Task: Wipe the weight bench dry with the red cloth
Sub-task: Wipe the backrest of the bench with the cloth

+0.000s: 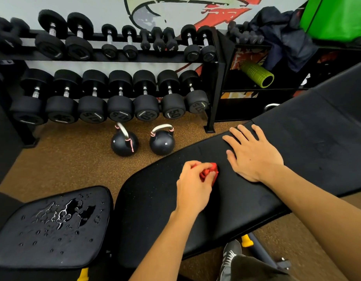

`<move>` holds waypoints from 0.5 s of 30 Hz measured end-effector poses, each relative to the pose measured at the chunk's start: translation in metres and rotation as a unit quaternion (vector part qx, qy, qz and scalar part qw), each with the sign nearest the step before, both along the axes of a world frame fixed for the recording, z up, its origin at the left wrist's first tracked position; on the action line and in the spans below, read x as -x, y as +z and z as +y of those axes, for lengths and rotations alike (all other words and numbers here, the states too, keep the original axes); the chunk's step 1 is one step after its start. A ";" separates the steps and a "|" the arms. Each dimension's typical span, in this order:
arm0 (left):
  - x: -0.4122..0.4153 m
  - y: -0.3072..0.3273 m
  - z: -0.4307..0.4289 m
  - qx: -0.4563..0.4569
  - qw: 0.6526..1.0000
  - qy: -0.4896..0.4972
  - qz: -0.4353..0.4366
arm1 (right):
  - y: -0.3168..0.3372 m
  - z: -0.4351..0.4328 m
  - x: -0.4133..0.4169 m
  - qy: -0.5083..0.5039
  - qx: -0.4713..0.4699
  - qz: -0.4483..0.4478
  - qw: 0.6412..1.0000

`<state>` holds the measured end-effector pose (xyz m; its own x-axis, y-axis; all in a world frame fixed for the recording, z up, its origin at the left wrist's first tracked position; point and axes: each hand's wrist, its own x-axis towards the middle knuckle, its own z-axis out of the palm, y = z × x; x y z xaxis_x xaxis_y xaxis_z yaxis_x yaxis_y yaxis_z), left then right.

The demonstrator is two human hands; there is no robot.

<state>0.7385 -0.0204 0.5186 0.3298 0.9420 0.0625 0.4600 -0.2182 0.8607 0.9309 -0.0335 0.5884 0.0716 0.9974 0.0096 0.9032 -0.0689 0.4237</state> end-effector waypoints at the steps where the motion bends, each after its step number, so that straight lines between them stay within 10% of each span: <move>1: 0.006 -0.004 0.003 0.010 1.000 0.012 0.006 | 0.000 0.000 0.001 -0.001 0.002 0.000 1.000; 15: 0.001 -0.012 0.029 0.016 0.999 0.029 0.004 | 0.000 0.004 0.001 -0.008 0.008 -0.006 1.000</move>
